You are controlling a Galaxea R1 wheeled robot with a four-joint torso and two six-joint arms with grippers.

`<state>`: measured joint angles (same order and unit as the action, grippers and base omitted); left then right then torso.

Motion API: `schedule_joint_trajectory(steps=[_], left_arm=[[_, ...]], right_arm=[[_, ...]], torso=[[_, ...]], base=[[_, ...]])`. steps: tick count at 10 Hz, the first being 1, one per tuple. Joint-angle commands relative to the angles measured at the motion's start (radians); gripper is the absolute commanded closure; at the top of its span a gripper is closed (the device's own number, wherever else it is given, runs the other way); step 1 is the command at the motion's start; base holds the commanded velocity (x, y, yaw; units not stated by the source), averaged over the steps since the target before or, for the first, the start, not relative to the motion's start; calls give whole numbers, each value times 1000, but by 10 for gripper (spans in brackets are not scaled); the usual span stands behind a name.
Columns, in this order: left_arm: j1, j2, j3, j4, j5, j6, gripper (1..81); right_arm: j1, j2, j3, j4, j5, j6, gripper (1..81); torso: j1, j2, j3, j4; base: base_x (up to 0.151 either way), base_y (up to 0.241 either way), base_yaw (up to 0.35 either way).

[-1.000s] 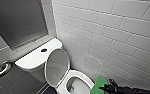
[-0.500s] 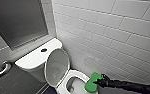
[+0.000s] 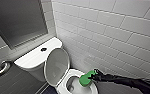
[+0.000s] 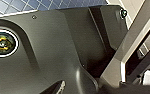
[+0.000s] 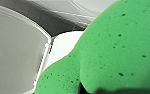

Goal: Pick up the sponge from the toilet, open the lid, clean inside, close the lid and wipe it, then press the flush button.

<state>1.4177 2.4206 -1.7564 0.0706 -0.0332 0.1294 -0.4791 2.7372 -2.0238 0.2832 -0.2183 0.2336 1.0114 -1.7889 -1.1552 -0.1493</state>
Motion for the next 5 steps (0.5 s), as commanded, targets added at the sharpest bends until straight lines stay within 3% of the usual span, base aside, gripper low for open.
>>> schedule_joint_trajectory(steps=[1,2,5], left_arm=[[-10,3,1,-6,70,1,10],[-9,9,-6,-6,70,1,10],[-7,25,-26,-6,70,1,10]], right_arm=[[197,37,-7,-5,-16,-8,811],[204,49,-10,-9,-16,-8,811],[211,135,-68,-44,-16,-8,811]], torso=[[0,0,-73,0],[0,0,-27,0],[1,1,-58,0]], base=[[0,0,0],[0,0,0],[0,0,0]])
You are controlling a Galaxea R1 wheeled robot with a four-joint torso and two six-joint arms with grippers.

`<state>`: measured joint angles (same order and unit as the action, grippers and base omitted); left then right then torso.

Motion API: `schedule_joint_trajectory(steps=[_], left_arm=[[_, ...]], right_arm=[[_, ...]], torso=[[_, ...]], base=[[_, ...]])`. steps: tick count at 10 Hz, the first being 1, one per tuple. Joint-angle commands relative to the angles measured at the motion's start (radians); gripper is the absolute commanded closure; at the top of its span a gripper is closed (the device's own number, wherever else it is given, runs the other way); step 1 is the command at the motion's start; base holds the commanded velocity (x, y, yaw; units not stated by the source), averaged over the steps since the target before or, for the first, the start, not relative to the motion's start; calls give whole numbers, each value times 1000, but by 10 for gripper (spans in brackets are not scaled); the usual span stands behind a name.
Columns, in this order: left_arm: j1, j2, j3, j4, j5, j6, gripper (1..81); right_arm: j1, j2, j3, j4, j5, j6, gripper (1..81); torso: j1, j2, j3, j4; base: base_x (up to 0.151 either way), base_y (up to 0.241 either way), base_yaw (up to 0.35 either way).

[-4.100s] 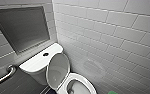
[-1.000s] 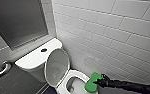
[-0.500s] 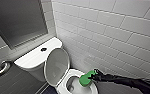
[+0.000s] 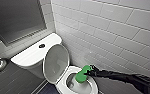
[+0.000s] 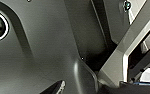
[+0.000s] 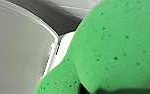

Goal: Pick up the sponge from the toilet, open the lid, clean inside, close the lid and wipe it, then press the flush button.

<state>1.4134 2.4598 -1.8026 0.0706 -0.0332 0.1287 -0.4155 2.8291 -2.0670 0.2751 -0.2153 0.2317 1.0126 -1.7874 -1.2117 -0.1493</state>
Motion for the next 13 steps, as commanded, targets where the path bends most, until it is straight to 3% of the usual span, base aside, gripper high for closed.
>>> schedule_joint_trajectory(steps=[1,4,5,7,9,10,13], left_arm=[[-1,-13,20,-6,70,2,10],[9,-10,15,-6,70,2,10],[11,-8,17,-6,70,2,10],[19,-8,15,-8,68,0,10],[23,-7,15,-8,68,0,10],[26,-7,15,-6,68,0,10],[40,-5,15,-6,68,0,10]], right_arm=[[151,83,-63,-56,-19,-6,811],[161,170,-194,-63,-19,-5,811],[172,190,-229,-59,-38,-5,811],[177,195,-229,-60,-35,-6,811],[178,200,-229,-62,-30,-15,811],[178,207,-235,-63,-27,-18,811],[169,282,-348,-77,-1,-14,811]], torso=[[0,0,0,0],[0,0,0,0],[0,0,55,0],[0,0,-54,0],[0,0,-66,0],[0,0,-13,0],[1,1,-63,0]], base=[[0,0,0],[0,0,0],[0,0,0],[0,0,0],[0,0,0],[0,0,0],[0,0,0]])
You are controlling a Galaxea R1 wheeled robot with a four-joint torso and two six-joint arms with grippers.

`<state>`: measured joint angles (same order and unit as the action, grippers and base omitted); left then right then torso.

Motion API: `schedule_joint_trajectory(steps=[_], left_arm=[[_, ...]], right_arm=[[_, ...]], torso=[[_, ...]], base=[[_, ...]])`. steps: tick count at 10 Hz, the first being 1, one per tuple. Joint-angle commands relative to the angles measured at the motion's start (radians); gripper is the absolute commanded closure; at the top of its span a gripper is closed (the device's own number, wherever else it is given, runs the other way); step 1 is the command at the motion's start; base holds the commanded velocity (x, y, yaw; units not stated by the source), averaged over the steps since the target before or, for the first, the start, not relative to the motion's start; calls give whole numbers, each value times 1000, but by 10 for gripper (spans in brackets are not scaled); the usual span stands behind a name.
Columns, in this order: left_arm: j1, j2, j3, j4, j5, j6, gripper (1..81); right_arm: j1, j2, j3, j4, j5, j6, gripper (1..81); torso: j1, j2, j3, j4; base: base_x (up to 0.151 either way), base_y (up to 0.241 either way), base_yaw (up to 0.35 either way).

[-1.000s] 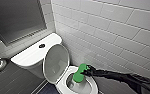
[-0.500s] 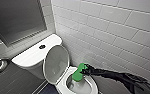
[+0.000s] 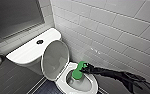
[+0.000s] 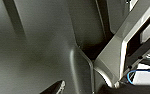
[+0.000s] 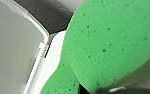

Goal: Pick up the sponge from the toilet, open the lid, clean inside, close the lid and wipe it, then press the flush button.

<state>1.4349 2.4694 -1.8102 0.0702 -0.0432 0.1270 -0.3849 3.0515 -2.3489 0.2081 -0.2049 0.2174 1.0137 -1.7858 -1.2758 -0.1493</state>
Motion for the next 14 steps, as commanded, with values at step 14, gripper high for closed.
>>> schedule_joint_trajectory(steps=[14], left_arm=[[22,-19,52,-9,78,5,10]], right_arm=[[-116,-397,349,11,154,69,811]], torso=[[0,0,0,0]], base=[[0,0,0]])
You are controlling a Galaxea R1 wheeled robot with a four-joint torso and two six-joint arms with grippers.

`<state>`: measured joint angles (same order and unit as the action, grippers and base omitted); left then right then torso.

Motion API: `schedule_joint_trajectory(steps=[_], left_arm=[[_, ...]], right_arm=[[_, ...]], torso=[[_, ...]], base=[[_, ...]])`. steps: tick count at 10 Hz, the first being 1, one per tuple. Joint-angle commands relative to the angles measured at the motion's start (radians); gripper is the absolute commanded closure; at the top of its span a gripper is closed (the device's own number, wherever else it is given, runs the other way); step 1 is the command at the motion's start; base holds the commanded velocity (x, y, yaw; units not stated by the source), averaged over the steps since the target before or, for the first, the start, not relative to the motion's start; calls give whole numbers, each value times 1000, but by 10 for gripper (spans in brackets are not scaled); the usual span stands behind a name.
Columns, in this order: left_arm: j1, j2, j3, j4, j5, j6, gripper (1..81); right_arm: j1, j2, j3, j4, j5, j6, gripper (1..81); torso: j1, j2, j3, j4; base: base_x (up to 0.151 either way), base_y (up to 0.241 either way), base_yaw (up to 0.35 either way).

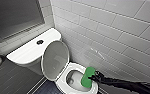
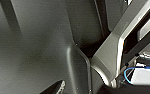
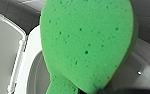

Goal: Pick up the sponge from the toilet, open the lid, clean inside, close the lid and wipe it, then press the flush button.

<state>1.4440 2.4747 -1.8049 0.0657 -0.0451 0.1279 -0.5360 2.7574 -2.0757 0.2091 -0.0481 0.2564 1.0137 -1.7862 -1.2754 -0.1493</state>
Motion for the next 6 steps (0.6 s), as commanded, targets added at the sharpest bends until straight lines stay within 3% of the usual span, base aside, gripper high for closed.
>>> schedule_joint_trajectory(steps=[1,6], left_arm=[[14,-23,52,-4,80,4,10],[13,-11,62,-4,80,4,10]], right_arm=[[20,-141,114,10,8,32,811],[-51,-375,347,10,54,53,811]], torso=[[0,0,0,0],[0,0,0,0]], base=[[0,0,0],[0,0,0]])
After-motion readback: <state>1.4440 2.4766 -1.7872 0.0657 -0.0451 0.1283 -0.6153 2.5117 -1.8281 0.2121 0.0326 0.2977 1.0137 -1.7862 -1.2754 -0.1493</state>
